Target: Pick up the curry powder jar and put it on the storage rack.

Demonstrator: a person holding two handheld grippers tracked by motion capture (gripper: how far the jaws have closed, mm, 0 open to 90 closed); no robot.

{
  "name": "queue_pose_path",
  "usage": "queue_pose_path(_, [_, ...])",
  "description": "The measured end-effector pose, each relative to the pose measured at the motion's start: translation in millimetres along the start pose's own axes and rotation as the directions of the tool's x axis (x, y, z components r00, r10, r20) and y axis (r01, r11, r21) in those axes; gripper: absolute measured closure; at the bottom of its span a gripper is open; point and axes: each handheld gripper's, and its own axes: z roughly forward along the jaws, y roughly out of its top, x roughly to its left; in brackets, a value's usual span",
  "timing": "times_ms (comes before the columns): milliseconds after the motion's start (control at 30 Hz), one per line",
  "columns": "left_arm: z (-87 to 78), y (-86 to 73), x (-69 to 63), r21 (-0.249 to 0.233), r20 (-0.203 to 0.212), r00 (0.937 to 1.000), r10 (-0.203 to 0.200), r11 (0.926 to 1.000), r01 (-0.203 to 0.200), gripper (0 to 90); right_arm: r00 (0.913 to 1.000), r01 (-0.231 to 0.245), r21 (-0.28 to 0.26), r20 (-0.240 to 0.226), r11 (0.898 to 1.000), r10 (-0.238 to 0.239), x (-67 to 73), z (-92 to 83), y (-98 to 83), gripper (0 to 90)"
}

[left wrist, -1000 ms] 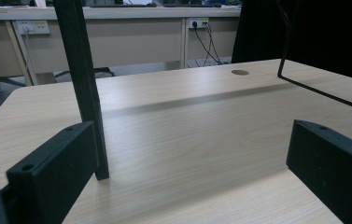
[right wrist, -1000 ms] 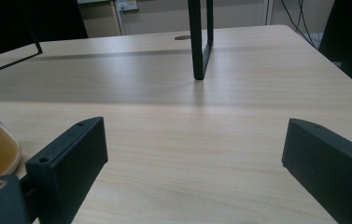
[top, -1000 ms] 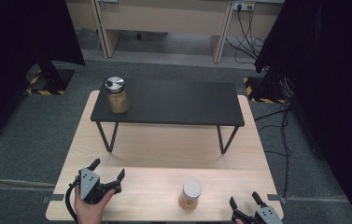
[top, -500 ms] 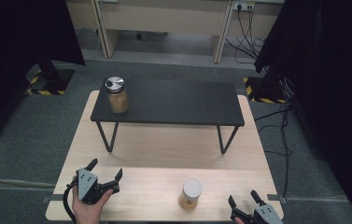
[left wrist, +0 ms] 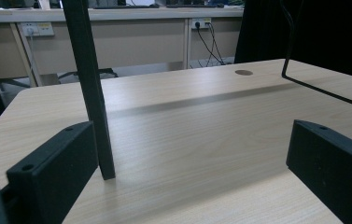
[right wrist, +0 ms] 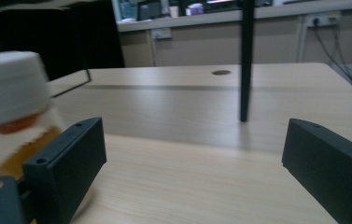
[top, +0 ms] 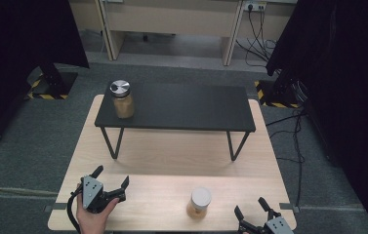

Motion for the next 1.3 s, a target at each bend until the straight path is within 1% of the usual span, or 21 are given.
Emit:
queue_pose_path(67, [0.3, -0.3, -0.1, 0.001, 0.0, 1.0, 0.001, 1.0, -0.001, 1.5, 0.999, 0.006, -0.015, -0.044, 1.0, -0.007, 3.5, 0.0, 2.3, 6.5])
queue_pose_path(100, [0.5, -0.5, -0.2, 0.001, 0.001, 1.0, 0.001, 1.0, -0.001, 1.5, 0.9982, 0.001, -0.019, -0.059, 1.0, -0.002, 4.8, 0.1, 3.1, 6.5])
queue_pose_path(167, [0.7, -0.4, -0.3, 0.004, 0.004, 1.0, 0.003, 1.0, -0.003, 1.5, 0.9955, 0.022, -0.032, -0.092, 0.999, -0.025, 9.7, 0.6, 5.6, 6.5])
queue_pose_path(233, [0.7, -0.5, -0.9, 0.003, 0.005, 1.0, 0.005, 1.0, -0.005, 1.5, 0.992, 0.031, -0.04, -0.121, 0.999, -0.036, 13.9, 1.4, 7.9, 6.5])
queue_pose_path(267, [0.5, -0.4, -1.1, 0.003, 0.006, 1.0, 0.005, 1.0, -0.005, 1.5, 0.9903, 0.043, -0.044, -0.13, 0.998, -0.048, 16.7, 1.7, 9.2, 6.5])
queue_pose_path(333, [0.3, -0.3, -1.4, -0.001, 0.005, 1.0, 0.004, 1.0, -0.004, 1.5, 0.9854, 0.052, -0.053, -0.159, 0.997, -0.06, 21.1, 2.5, 11.1, 6.5])
queue_pose_path(467, [-0.5, 0.3, -0.9, -0.003, 0.003, 1.0, 0.003, 1.0, -0.003, 1.4, 0.9765, 0.076, -0.065, -0.197, 0.995, -0.088, 29.0, 3.9, 15.4, 6.6])
queue_pose_path(500, [-0.6, 0.5, -0.7, -0.003, 0.002, 1.0, 0.004, 1.0, -0.004, 1.5, 0.9735, 0.089, -0.068, -0.205, 0.994, -0.102, 31.3, 5.0, 16.6, 6.6])
queue_pose_path(567, [-0.7, 0.4, -0.5, -0.002, 0.002, 1.0, 0.004, 1.0, -0.004, 1.4, 0.9698, 0.099, -0.07, -0.216, 0.993, -0.112, 34.5, 7.1, 17.7, 6.5])
queue_pose_path(633, [-0.7, 0.3, -0.8, -0.002, 0.002, 1.0, 0.004, 1.0, -0.004, 1.5, 0.9687, 0.098, -0.068, -0.222, 0.993, -0.111, 35.9, 8.4, 17.9, 6.5])
queue_pose_path(700, [-0.6, 0.3, -1.5, -0.002, 0.004, 1.0, 0.003, 1.0, -0.003, 1.5, 0.9651, 0.107, -0.06, -0.233, 0.992, -0.118, 38.9, 13.8, 18.3, 6.5])
queue_pose_path(733, [-0.6, 0.3, -1.5, -0.002, 0.004, 1.0, 0.003, 1.0, -0.003, 1.5, 0.9651, 0.107, -0.06, -0.233, 0.992, -0.118, 38.9, 13.8, 18.3, 6.5])
queue_pose_path(767, [-0.7, 0.5, -1.8, -0.002, 0.005, 1.0, 0.006, 1.0, -0.006, 1.5, 0.9646, 0.113, -0.058, -0.233, 0.992, -0.123, 41.6, 17.5, 17.9, 6.5])
queue_pose_path(933, [-1.0, 0.5, -1.7, -0.005, 0.005, 1.0, 0.006, 1.0, -0.006, 1.5, 0.9627, 0.114, -0.043, -0.242, 0.993, -0.121, 45.1, 28.0, 17.8, 6.5])
queue_pose_path(1100, [-0.9, 0.3, -1.6, -0.003, 0.007, 1.0, 0.006, 1.0, -0.006, 1.5, 0.9585, 0.116, -0.043, -0.257, 0.992, -0.124, 47.7, 39.4, 20.4, 6.5])
queue_pose_path(1300, [-0.9, 0.4, -2.1, -0.007, 0.009, 0.9999, 0.005, 1.0, -0.005, 1.5, 0.9549, 0.126, -0.038, -0.266, 0.991, -0.132, 50.9, 46.1, 21.1, 6.7])
